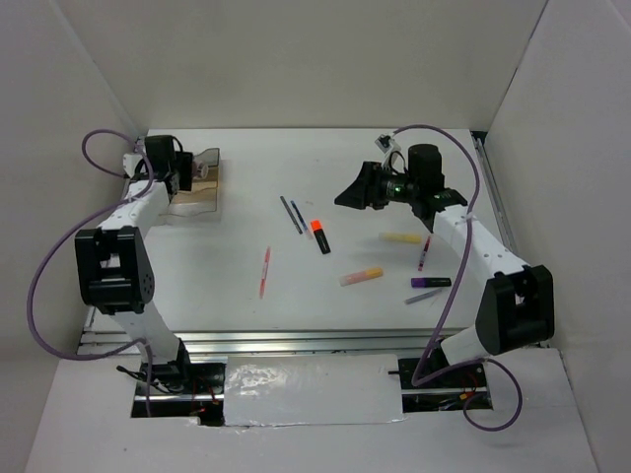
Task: Sort the stationery into containers
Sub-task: Place the stationery in the storage box.
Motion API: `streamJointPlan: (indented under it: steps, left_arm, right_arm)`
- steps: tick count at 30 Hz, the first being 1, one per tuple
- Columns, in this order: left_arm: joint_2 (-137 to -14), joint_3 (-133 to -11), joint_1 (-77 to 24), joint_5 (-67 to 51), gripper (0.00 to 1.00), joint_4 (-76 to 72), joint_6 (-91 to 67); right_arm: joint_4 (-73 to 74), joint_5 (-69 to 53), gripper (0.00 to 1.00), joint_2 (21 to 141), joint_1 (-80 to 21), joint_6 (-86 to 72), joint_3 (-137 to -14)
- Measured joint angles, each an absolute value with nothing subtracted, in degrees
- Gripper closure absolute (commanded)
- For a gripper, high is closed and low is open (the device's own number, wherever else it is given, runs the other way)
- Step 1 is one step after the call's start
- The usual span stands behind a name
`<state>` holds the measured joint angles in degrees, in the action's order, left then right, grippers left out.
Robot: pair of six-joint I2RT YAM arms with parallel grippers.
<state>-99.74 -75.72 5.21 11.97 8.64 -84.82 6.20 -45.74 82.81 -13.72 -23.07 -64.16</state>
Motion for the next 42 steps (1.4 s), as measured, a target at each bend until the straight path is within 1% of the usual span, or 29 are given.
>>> streamJointPlan:
  steps: [10, 11, 12, 14, 17, 20, 31, 34, 36, 42]
  left_arm:
    - [-111.81, -83.07, 5.23, 11.66, 1.00, 2.02, -85.89]
    - [-112.55, -83.68, 5.23, 11.70, 0.98, 1.50, -85.86]
    - [-113.30, -84.31, 5.23, 11.70, 0.93, 0.93, -85.86]
    - [-114.26, -85.14, 5.23, 11.73, 0.89, 0.03, -85.89]
    - [-115.02, -85.71, 5.28, 11.79, 0.87, -0.99, -85.91]
    - [-115.39, -85.76, 5.32, 12.12, 0.83, -1.83, -85.93]
    - [-119.31, -87.00, 5.32, 12.27, 0.82, -4.97, -87.18]
    - [-119.87, -87.15, 5.32, 12.34, 0.81, -5.10, -87.37]
    - [-120.03, -87.57, 5.32, 12.53, 0.79, -5.13, -87.44]
    - [-120.05, -88.88, 5.32, 12.91, 0.62, -6.07, -88.44]
  right_arm:
    - [6.37, -45.52, 0.31, 86.21, -13.72, -23.07, -64.16]
    - [6.44, -45.47, 0.31, 86.43, -13.72, -23.07, -64.16]
    - [6.59, -45.43, 0.31, 86.78, -13.72, -23.07, -64.16]
    - [6.68, -45.43, 0.31, 87.46, -13.72, -23.07, -64.16]
    - [6.87, -45.45, 0.31, 88.55, -13.72, -23.09, -64.16]
    - [6.96, -45.45, 0.31, 89.43, -13.72, -23.09, -64.16]
    - [7.25, -45.45, 0.32, 90.65, -13.72, -23.07, -64.16]
    - [7.33, -45.45, 0.32, 90.87, -13.72, -23.07, -64.18]
    - [7.35, -45.45, 0.32, 91.15, -13.72, -23.05, -64.20]
    - [7.84, -45.45, 0.32, 92.60, -13.87, -23.05, -64.62]
